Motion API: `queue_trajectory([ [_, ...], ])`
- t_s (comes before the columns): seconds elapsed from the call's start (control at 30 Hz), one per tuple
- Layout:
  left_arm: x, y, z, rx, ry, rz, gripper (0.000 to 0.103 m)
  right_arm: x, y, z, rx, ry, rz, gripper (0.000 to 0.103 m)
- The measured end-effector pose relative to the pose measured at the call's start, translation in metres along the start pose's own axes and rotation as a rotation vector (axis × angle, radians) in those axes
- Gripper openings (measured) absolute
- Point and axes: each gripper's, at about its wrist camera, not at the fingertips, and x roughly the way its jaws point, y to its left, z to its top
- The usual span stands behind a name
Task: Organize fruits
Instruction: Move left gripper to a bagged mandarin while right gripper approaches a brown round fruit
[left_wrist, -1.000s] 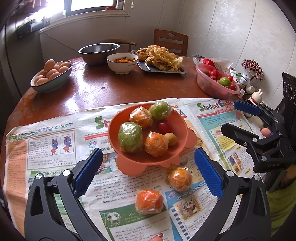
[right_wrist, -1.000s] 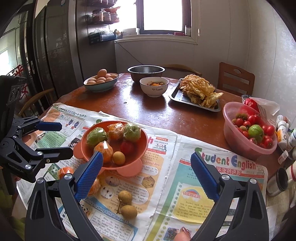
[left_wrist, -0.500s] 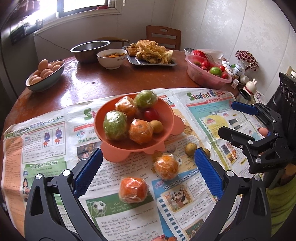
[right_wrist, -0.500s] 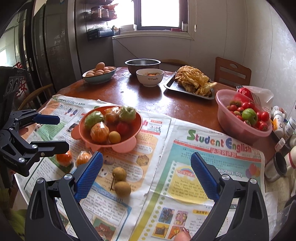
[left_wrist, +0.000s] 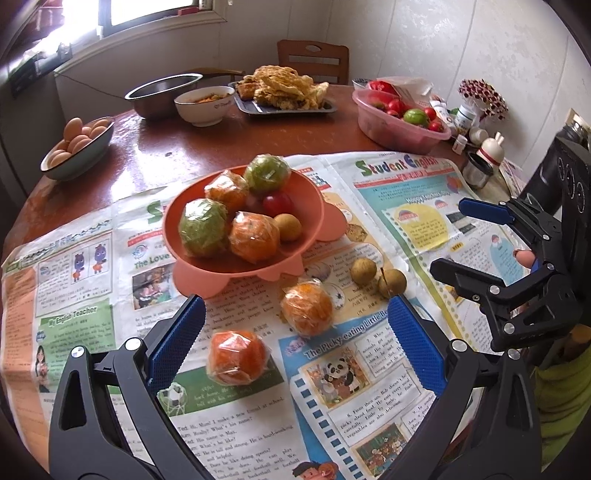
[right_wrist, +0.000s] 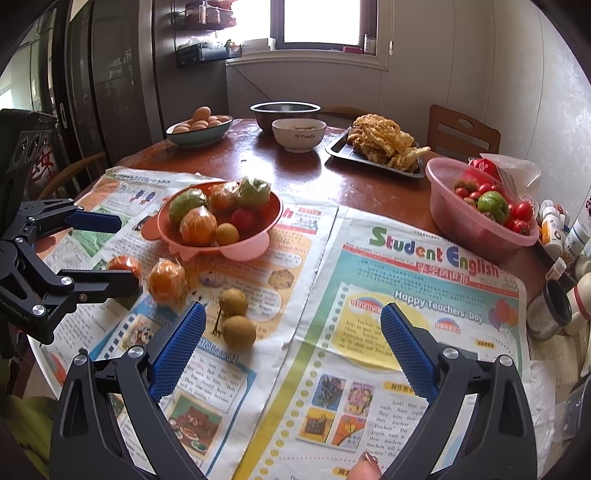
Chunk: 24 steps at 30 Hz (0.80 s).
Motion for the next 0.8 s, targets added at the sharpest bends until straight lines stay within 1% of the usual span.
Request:
queue_trajectory([
  [0.1, 0.003, -0.006, -0.001, 0.021, 0.010, -0.005, 0.088, 0.002, 0.000, -0.005, 0.002, 0.010, 0.001, 0.095],
  [0.33, 0.010, -0.012, -0.003, 0.041, 0.028, -0.013, 0.073, 0.005, 0.003, -0.013, -0.001, 0.022, 0.006, 0.095],
  [0.5, 0.018, -0.014, -0.004, 0.053, 0.050, -0.012, 0.068, 0.009, 0.009, -0.018, -0.023, 0.033, 0.017, 0.095],
  [0.6, 0.024, -0.014, -0.003, 0.051, 0.063, -0.009, 0.063, 0.012, 0.013, -0.020, -0.036, 0.035, 0.027, 0.095],
  [0.63, 0.027, -0.015, -0.003, 0.053, 0.070, -0.008, 0.059, 0.013, 0.014, -0.020, -0.039, 0.037, 0.030, 0.094],
  [0.7, 0.030, -0.014, -0.003, 0.051, 0.076, -0.009, 0.057, 0.015, 0.016, -0.020, -0.047, 0.039, 0.034, 0.094],
  [0.77, 0.033, -0.015, -0.003, 0.053, 0.081, -0.008, 0.055, 0.018, 0.018, -0.020, -0.055, 0.043, 0.034, 0.093],
  [0.8, 0.034, -0.014, -0.002, 0.051, 0.082, -0.007, 0.055, 0.020, 0.018, -0.020, -0.057, 0.048, 0.038, 0.087],
])
